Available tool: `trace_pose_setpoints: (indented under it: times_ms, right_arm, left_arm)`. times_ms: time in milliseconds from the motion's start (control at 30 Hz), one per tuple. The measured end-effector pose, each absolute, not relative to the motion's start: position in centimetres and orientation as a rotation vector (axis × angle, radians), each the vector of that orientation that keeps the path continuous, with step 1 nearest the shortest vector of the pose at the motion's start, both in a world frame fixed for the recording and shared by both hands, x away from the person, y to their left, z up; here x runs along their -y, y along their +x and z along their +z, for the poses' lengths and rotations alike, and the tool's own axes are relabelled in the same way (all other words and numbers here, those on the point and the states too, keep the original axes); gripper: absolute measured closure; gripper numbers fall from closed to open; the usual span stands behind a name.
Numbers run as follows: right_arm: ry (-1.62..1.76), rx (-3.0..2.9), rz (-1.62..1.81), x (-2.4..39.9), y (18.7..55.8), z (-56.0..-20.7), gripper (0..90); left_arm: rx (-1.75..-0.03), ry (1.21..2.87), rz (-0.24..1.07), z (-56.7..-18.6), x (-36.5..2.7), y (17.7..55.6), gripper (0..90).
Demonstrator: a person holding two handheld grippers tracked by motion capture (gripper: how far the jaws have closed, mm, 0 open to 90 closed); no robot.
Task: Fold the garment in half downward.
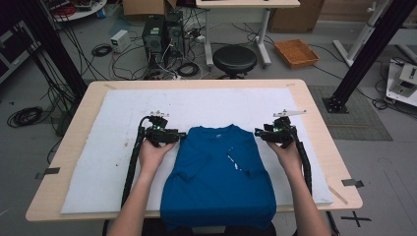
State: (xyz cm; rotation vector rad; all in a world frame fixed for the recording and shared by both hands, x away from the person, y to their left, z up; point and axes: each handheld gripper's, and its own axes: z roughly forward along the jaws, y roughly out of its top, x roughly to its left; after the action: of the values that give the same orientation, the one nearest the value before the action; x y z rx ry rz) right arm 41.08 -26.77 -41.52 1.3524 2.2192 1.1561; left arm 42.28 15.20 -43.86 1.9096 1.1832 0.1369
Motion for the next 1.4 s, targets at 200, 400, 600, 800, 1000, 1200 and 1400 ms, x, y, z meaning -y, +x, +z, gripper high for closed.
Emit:
trace_pose_setpoints:
  times_ms: [200, 400, 600, 800, 1000, 1200, 1400]
  right_arm:
    - [1.358, -2.242, 1.146, 26.1, 41.6, -42.2, 50.9]
    - [1.365, -2.239, 1.132, 26.0, 41.7, -42.3, 52.5]
    - [1.377, -2.219, 1.122, 26.1, 41.9, -42.5, 53.4]
    - [1.378, -2.209, 1.125, 25.9, 42.5, -42.6, 55.5]
    - [1.393, -2.257, 1.076, 24.9, 43.6, -43.3, 56.5]
    - [1.337, -2.335, 0.964, 23.6, 44.0, -43.8, 77.2]
    - [1.329, -2.312, 0.954, 24.0, 43.9, -43.4, 82.5]
  left_arm:
    - [-1.13, 1.958, 0.184, -44.1, -14.5, 42.1, 84.8]
    - [-1.124, 1.919, 0.273, -42.8, -15.6, 41.5, 85.4]
    - [-1.135, 1.943, 0.312, -42.7, -15.8, 41.4, 84.5]
    - [-1.154, 1.927, 0.306, -43.2, -15.5, 42.0, 73.2]
    - [-1.169, 1.952, 0.291, -43.4, -14.9, 42.8, 71.1]
    - [-1.174, 2.002, 0.282, -44.1, -14.5, 43.3, 74.8]
    - [-1.163, 1.995, 0.308, -44.0, -14.4, 43.4, 76.7]
